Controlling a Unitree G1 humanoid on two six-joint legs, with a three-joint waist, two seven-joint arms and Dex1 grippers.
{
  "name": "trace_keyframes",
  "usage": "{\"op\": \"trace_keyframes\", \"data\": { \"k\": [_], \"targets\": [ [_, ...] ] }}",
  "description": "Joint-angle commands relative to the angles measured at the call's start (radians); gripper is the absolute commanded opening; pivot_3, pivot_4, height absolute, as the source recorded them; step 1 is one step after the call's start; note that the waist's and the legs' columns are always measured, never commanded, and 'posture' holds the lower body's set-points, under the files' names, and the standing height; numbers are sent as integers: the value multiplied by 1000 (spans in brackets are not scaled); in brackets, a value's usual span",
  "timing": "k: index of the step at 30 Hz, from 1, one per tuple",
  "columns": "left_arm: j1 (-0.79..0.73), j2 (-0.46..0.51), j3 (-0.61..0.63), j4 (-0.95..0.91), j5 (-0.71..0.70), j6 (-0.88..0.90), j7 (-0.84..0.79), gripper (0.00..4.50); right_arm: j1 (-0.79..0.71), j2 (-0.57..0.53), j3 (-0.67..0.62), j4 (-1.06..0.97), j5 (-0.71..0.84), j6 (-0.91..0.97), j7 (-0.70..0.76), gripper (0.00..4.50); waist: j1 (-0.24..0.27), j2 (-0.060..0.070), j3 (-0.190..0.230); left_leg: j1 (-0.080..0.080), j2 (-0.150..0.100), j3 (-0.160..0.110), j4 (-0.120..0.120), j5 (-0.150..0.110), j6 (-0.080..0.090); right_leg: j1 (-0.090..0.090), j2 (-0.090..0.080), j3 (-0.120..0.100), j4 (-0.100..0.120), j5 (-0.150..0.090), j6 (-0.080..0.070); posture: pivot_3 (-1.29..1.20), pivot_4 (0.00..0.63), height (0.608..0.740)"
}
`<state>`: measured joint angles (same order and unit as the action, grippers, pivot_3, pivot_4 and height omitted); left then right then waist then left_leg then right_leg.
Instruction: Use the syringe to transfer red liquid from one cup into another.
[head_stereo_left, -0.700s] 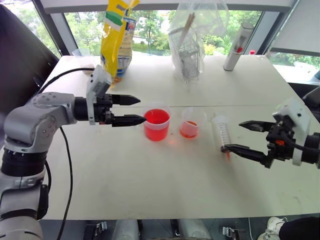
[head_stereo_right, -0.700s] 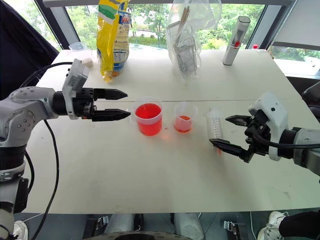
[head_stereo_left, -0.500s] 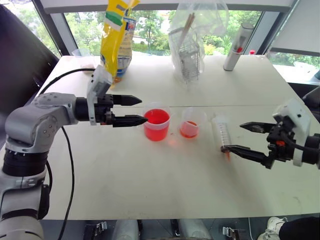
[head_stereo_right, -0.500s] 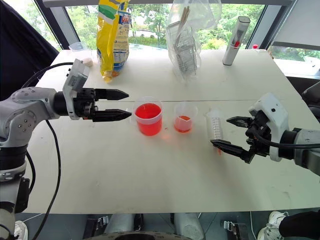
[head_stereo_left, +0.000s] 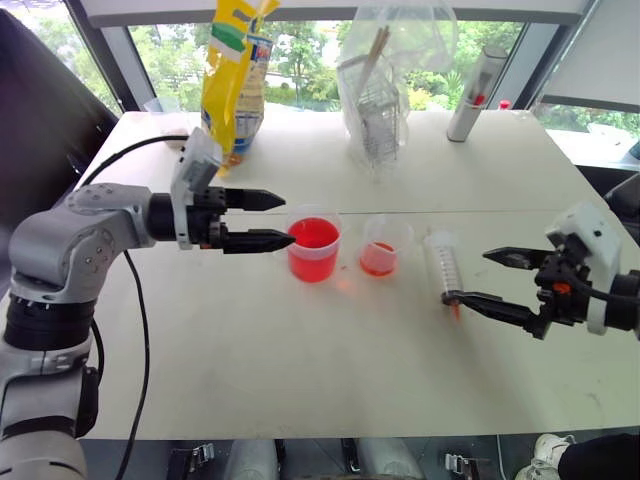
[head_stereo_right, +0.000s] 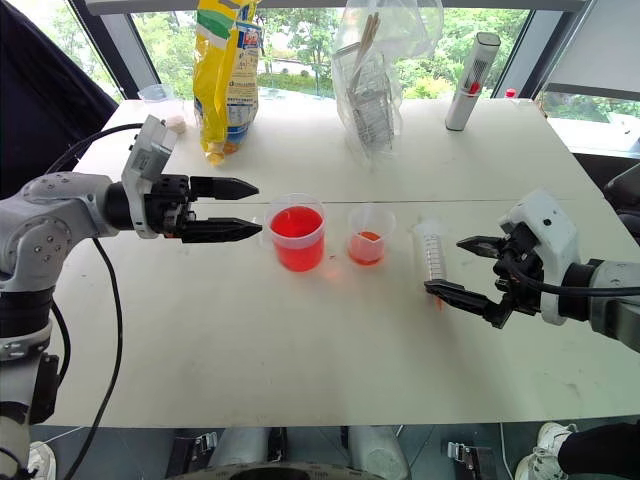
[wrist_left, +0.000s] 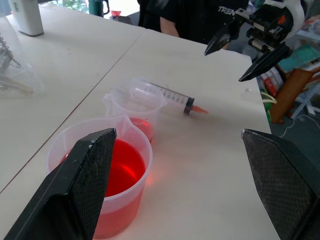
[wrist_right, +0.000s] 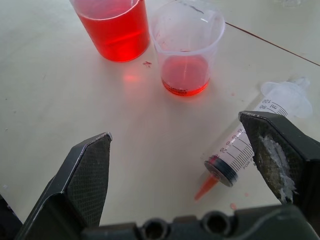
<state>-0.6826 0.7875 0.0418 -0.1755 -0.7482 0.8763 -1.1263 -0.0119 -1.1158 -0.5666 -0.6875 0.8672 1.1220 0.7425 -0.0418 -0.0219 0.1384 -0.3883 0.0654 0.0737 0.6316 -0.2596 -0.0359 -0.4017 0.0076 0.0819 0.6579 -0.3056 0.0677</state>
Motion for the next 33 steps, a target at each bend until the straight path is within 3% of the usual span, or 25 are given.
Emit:
{"op": "trace_keyframes", "data": {
  "k": [1,5,9,14,18,25,33],
  "targets": [
    [-27,4,4,-7,7,-25,-7,4136,-6,-29,1,17,-37,-15,-10,4459,0,0,0,0,0,0,0,0,0,0,0,0,0,0,0,0,150,739],
    [-36,-5,-8,6,17,-38,-13,4136,-57,-58,75,71,-51,12,-22,4459,0,0,0,0,0,0,0,0,0,0,0,0,0,0,0,0,150,739],
    [-52,-17,-30,25,35,-59,-24,4136,-290,-68,269,239,-61,157,-90,4459,-5,0,0,2,0,0,0,0,0,1,0,1,0,0,0,0,150,739],
    [-61,-37,-40,33,50,-76,-24,4136,-673,55,510,527,-103,405,-135,4459,-3,1,0,2,0,2,-1,0,0,-1,0,3,0,0,-1,0,150,739],
    [-48,-38,-32,17,50,-76,-14,4136,-848,147,646,731,-180,489,-166,4459,-1,1,0,-1,0,2,0,0,0,-5,0,3,2,0,-1,0,150,739],
    [13,-25,0,-53,30,-53,33,4136,-982,231,870,993,-335,412,-141,4459,2,1,0,-3,0,3,0,0,1,-6,-1,3,1,0,-1,0,150,739],
    [64,-12,41,-118,1,-26,89,4136,-1044,326,987,1177,-453,311,-67,4459,-4,1,0,-2,0,3,1,0,1,-6,0,3,4,0,-1,0,150,739]
  ]
}}
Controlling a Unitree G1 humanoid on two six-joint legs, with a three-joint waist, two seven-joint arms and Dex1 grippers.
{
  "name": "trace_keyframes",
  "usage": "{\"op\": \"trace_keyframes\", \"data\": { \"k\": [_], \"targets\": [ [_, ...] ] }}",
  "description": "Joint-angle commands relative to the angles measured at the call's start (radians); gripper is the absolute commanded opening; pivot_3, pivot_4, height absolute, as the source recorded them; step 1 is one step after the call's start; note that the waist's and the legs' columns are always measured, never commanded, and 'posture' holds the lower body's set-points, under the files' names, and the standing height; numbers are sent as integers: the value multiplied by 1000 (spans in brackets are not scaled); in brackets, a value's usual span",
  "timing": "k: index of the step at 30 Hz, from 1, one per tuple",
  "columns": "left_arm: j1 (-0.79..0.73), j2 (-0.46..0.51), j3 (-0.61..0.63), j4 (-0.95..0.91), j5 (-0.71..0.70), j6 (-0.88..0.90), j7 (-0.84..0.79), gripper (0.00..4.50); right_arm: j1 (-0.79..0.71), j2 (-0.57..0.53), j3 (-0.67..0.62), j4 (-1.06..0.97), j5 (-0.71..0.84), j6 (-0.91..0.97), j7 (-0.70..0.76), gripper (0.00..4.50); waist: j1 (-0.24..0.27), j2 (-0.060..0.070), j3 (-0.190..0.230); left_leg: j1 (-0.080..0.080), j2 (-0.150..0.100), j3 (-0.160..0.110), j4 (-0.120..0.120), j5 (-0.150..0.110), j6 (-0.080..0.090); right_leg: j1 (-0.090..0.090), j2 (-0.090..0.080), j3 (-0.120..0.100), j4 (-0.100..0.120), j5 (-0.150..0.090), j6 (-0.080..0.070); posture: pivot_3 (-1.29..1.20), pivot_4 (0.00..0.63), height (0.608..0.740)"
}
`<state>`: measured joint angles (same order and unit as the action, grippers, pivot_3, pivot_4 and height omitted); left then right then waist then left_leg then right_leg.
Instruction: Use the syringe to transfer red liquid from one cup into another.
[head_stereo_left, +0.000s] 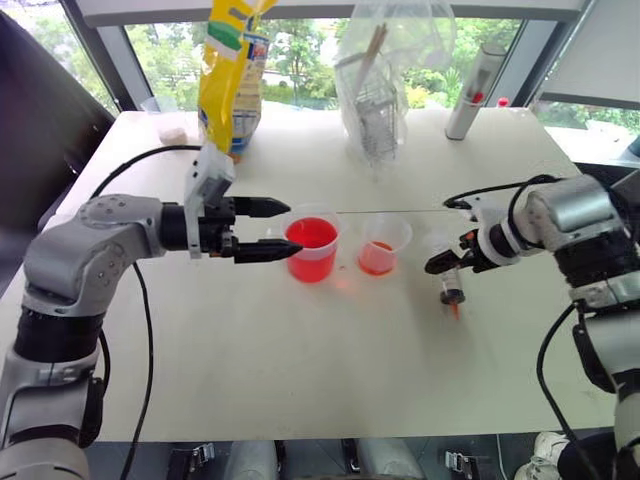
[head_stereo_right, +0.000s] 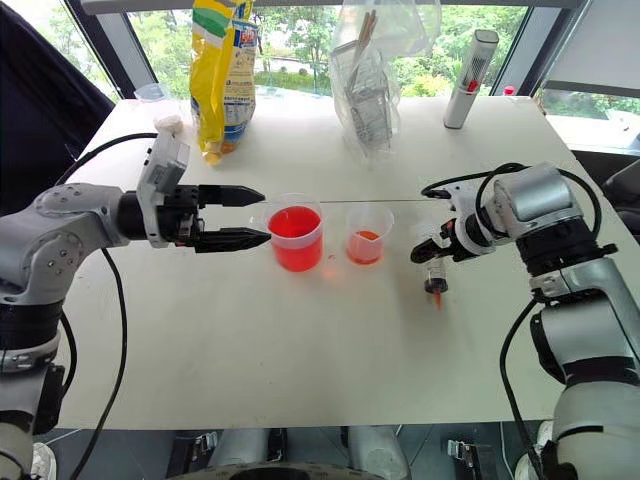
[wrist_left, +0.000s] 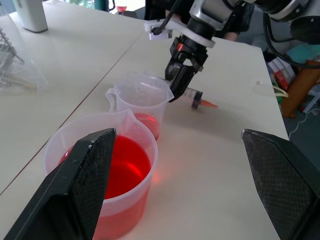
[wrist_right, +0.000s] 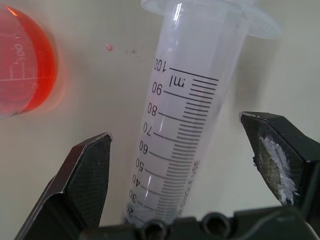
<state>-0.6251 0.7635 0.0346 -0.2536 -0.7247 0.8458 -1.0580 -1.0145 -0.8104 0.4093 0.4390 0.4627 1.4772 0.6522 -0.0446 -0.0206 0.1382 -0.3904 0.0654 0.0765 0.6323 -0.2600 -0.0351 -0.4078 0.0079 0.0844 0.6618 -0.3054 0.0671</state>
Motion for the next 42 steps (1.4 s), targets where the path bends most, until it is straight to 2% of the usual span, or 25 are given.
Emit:
{"op": "trace_keyframes", "data": {
  "k": [1,4,7,10,12,18,20,23,27,30,34,38,42],
  "targets": [
    [12,13,51,-47,-27,6,27,4136,-49,36,20,77,-64,-58,30,4459,-1,0,0,0,0,0,0,0,0,0,0,0,0,0,0,0,150,739],
    [23,14,57,-63,-34,9,42,4136,-63,60,43,125,-108,-89,56,4459,-1,0,0,0,0,0,0,0,0,0,0,0,0,0,0,0,150,739],
    [30,18,65,-73,-42,11,56,4136,-65,71,74,143,-148,-120,93,3685,-1,-1,-1,1,0,0,1,0,0,1,0,0,0,0,0,0,150,739],
    [29,19,66,-72,-46,12,62,4136,-62,76,83,147,-173,-128,125,2153,-2,-1,-1,1,0,0,1,0,0,1,0,0,1,0,0,0,150,739],
    [20,17,62,-66,-44,8,65,4136,-57,76,83,138,-186,-126,141,1417,-2,-1,-1,1,0,0,1,0,0,1,0,0,1,0,0,0,150,739],
    [-31,8,48,-12,-30,-10,52,4136,-52,40,12,42,-201,-100,133,1402,0,-1,0,1,0,0,1,0,0,1,0,0,1,0,0,0,150,739],
    [-60,4,48,26,-28,-19,43,4136,-33,-8,-44,-73,-194,-99,127,1402,1,0,0,1,0,0,1,0,0,0,0,0,1,0,0,0,150,739],
    [-112,-5,48,93,-24,-35,24,4136,15,-58,-231,-278,-166,-140,93,1402,7,1,0,-1,0,0,0,0,0,-1,0,-1,1,0,0,0,150,739],
    [-182,-12,37,186,-3,-66,-14,4136,112,-43,-463,-503,-174,-359,-7,1402,4,0,0,-1,0,0,0,0,0,0,0,-1,0,0,0,0,150,739],
    [-250,-24,26,270,19,-96,-50,4136,127,35,-601,-617,-105,-504,-15,1402,-2,0,0,0,0,0,0,0,0,1,1,-1,0,0,0,0,150,739],
    [-339,-39,16,367,45,-119,-95,4136,78,226,-719,-714,74,-510,-50,1402,-6,1,0,1,1,0,0,0,0,1,3,0,2,0,0,0,150,739],
    [-413,-36,11,439,66,-130,-148,4136,100,411,-684,-769,140,-629,-77,1402,-2,1,0,1,2,-1,0,0,-1,0,4,-1,3,0,0,0,150,739],
    [-461,-39,12,473,72,-124,-174,4136,157,571,-608,-737,139,-770,-83,1402,0,0,0,0,1,0,1,0,-1,0,3,-1,3,0,0,0,150,739]
  ]
}}
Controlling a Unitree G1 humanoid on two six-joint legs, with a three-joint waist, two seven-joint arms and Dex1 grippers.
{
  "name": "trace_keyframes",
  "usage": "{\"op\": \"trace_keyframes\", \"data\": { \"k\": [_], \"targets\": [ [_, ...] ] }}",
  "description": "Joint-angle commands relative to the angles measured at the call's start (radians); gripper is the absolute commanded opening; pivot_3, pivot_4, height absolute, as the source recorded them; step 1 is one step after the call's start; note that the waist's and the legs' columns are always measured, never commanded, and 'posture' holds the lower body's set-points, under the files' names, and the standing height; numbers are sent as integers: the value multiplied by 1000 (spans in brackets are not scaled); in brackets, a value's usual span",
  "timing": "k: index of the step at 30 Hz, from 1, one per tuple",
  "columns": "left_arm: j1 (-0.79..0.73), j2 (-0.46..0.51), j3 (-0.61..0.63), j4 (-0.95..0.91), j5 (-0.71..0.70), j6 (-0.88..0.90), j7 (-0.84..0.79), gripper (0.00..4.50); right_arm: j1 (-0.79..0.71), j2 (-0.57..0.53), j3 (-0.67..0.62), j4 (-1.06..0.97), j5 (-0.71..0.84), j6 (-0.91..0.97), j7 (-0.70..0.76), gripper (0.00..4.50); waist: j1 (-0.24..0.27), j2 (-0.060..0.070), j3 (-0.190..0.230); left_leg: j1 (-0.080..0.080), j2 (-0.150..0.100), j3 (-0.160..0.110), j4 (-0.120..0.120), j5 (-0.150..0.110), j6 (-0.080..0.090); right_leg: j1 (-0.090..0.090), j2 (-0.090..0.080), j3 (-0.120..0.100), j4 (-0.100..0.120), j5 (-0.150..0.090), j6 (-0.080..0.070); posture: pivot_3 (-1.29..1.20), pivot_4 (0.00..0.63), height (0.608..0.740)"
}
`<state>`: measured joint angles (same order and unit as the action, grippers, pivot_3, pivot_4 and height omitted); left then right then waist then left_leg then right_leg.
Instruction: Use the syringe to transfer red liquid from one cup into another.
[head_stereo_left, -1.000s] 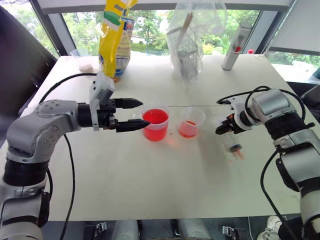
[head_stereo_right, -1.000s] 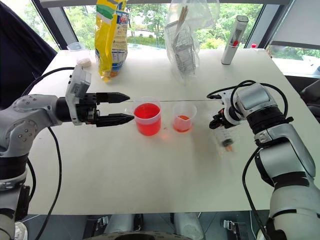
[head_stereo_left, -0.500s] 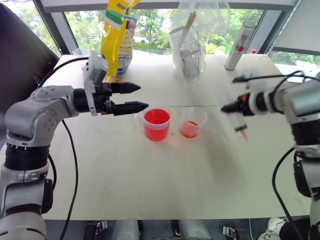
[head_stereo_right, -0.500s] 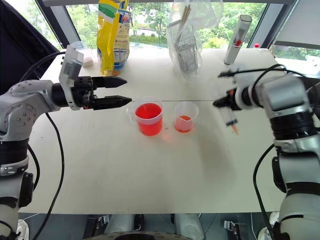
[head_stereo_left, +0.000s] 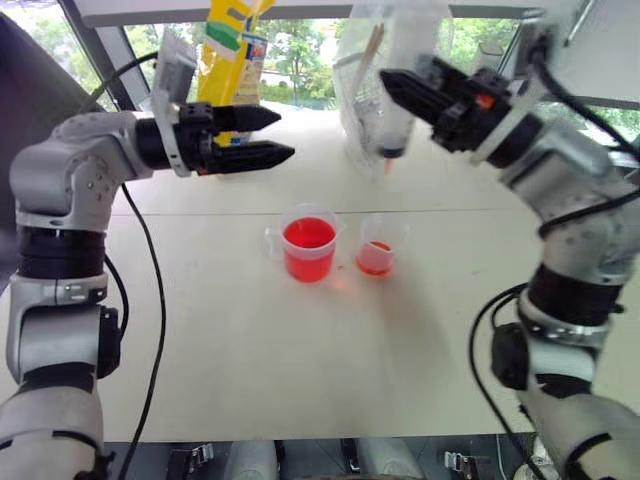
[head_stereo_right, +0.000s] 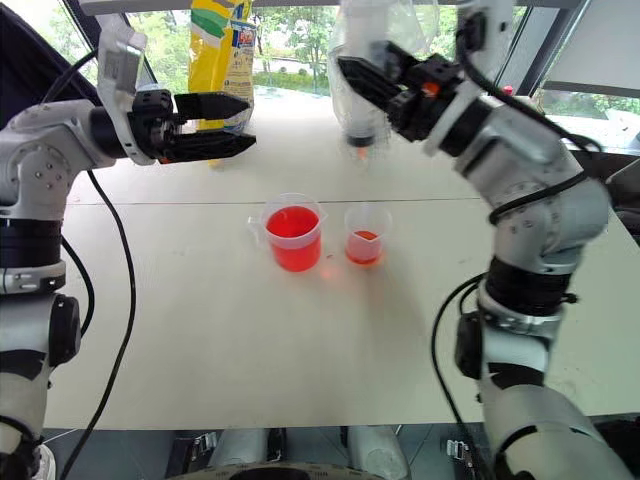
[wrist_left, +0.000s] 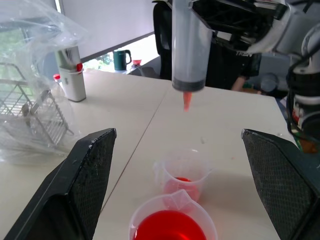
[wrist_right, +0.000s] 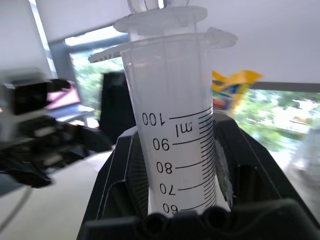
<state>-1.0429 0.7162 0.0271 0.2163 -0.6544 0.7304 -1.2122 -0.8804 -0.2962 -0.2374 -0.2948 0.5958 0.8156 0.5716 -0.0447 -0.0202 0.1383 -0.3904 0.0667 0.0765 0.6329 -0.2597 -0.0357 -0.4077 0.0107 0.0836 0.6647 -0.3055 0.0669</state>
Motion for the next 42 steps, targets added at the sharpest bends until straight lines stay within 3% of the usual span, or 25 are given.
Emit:
{"op": "trace_keyframes", "data": {
  "k": [1,7,16,34,37,42],
  "targets": [
    [-48,8,20,2,2,-5,-24,4136,46,83,68,8,-5,-147,10,1402,0,0,0,0,0,0,0,0,0,0,0,0,0,0,0,0,150,739],
    [-54,16,19,-26,-1,21,-41,4136,169,166,231,108,-120,-374,52,1402,0,0,0,0,-1,0,1,0,0,0,-2,0,0,0,0,0,150,739],
    [-20,-24,-6,-75,29,3,-11,4136,273,208,323,301,-261,-629,51,1402,-1,0,0,0,-1,0,1,0,-1,0,-2,0,0,0,0,0,150,739],
    [-8,-126,-58,-16,140,-76,35,4136,315,194,361,337,-324,-705,66,1402,-1,0,0,0,0,0,1,0,-1,0,-2,0,1,0,0,0,150,739],
    [-4,-131,-53,-32,131,-57,26,3332,315,192,364,335,-327,-704,68,1402,-1,0,0,0,0,0,1,0,-1,0,-2,0,1,0,0,0,150,739],
    [0,-127,-46,-43,122,-33,16,1004,313,192,369,336,-334,-704,70,1402,-1,0,0,0,0,0,1,0,-1,0,-2,0,1,0,0,0,150,739]
  ]
}}
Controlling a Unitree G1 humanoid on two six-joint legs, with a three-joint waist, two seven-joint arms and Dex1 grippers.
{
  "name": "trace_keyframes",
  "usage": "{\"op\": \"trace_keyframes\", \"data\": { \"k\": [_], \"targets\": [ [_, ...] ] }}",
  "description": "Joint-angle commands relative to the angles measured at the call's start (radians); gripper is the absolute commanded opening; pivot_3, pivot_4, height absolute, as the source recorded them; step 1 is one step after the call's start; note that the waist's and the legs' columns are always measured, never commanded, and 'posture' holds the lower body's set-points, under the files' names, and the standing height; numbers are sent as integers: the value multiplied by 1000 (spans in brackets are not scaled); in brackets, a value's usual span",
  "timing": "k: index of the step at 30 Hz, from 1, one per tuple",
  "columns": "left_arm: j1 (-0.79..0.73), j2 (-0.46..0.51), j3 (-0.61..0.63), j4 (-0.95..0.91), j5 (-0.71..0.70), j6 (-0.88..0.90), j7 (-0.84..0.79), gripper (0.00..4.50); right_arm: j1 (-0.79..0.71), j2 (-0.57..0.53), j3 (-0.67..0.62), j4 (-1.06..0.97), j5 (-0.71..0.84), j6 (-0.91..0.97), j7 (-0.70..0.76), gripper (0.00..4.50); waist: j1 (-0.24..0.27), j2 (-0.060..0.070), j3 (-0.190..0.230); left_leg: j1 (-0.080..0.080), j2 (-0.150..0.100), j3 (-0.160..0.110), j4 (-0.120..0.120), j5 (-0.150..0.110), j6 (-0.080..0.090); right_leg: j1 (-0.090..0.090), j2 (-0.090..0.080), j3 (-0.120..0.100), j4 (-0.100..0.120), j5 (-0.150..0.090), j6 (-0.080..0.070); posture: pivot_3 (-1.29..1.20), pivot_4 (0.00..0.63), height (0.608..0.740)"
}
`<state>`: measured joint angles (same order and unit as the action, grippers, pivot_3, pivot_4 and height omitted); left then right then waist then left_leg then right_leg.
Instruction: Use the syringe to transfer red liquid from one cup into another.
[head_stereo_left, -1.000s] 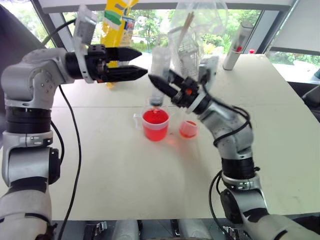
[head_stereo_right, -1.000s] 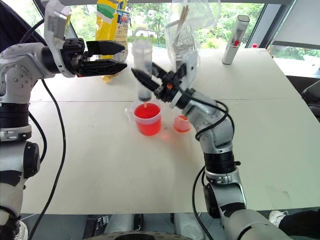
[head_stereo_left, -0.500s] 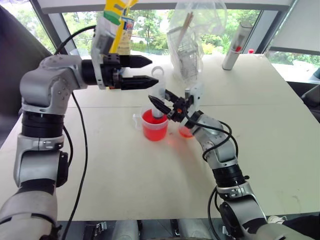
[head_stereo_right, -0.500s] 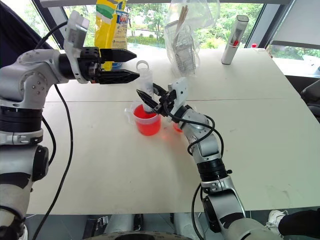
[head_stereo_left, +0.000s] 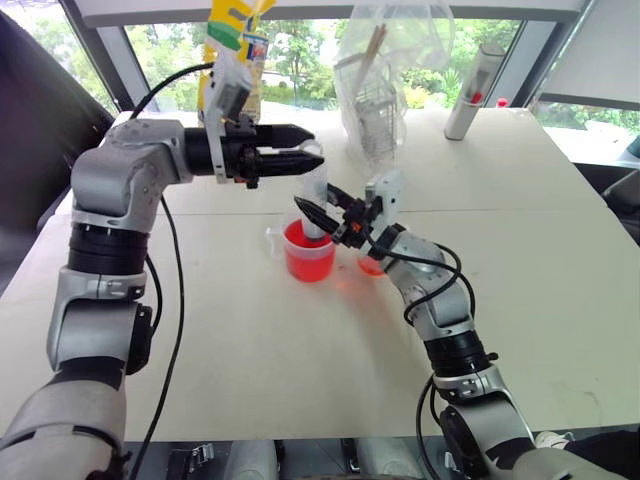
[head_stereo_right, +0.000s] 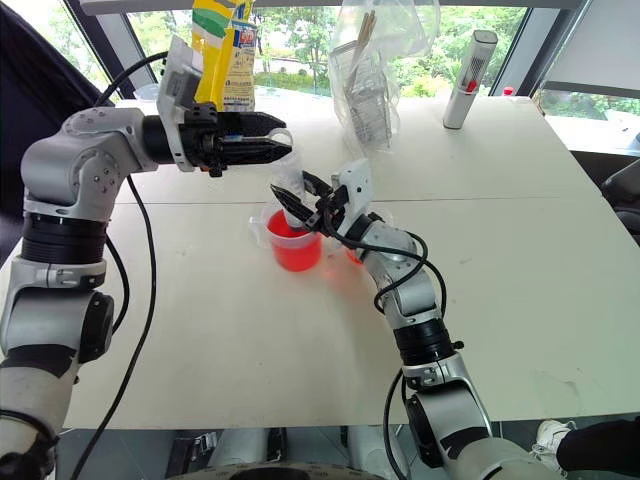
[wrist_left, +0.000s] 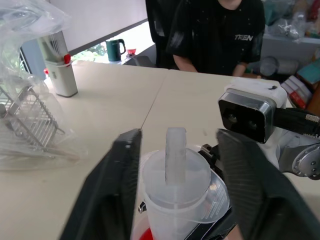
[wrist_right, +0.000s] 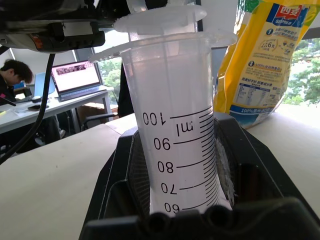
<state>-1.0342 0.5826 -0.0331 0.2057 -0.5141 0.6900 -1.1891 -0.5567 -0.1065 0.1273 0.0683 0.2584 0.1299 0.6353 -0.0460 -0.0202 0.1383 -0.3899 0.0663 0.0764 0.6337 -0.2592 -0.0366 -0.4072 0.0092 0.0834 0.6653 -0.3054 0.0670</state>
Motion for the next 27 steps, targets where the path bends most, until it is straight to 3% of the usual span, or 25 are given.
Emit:
{"op": "trace_keyframes", "data": {
  "k": [1,2,27],
  "targets": [
    [-6,8,14,-37,-19,13,-8,539,-11,2,5,-27,3,-19,7,1402,0,0,0,0,0,0,0,0,0,0,0,0,0,0,0,0,150,739],
    [-3,10,13,-43,-20,16,-11,38,-11,2,5,-26,3,-19,8,1402,0,0,0,0,0,0,0,0,0,0,0,0,0,0,0,0,150,739],
    [-147,5,55,78,14,-44,5,38,15,19,33,10,23,28,44,1402,0,0,0,0,0,0,0,0,0,0,0,0,0,0,0,0,150,739]
  ]
}}
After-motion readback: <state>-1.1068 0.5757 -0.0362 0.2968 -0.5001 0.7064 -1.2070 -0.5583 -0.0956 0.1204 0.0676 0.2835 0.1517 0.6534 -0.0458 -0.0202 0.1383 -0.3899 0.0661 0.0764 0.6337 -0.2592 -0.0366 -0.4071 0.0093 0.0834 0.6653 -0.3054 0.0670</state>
